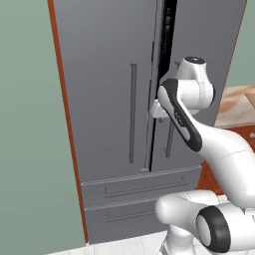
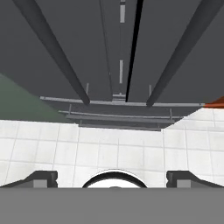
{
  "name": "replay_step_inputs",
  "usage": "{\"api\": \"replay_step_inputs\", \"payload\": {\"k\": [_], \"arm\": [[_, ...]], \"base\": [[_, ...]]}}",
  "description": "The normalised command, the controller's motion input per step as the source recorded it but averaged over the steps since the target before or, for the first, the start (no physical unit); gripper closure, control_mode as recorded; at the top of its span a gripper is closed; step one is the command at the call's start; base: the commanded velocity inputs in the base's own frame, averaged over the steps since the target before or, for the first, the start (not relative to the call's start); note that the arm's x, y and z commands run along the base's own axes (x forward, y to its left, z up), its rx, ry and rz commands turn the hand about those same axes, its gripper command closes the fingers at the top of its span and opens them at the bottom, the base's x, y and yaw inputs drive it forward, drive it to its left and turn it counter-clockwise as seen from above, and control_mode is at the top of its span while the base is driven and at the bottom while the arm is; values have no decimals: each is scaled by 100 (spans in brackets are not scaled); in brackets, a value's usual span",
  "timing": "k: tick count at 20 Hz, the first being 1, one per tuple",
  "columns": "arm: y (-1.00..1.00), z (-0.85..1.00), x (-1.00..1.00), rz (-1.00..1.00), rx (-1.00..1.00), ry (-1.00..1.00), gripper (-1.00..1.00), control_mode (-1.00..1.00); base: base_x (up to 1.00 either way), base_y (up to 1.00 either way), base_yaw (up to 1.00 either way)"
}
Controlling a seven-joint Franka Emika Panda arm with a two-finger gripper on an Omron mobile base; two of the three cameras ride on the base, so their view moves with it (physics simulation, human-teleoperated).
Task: Retrieve a lemon from the fridge and place it on the cutting board with the fish.
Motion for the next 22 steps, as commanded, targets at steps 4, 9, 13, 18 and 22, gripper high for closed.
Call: {"api": "replay_step_inputs", "payload": {"k": [4, 9, 13, 18, 22], "arm": [[0, 0, 0, 0, 0, 0, -100, 100], [-12, -1, 0, 0, 0, 0, -100, -100], [-32, 0, 3, 0, 0, -3, -100, -100], [-66, 1, 5, 0, 0, -6, -100, -100], [-67, 0, 32, 0, -7, 0, -100, -100]], "base": [[-20, 0, 0], [-1, 0, 0], [0, 0, 0], [0, 0, 0], [0, 0, 0]]}}
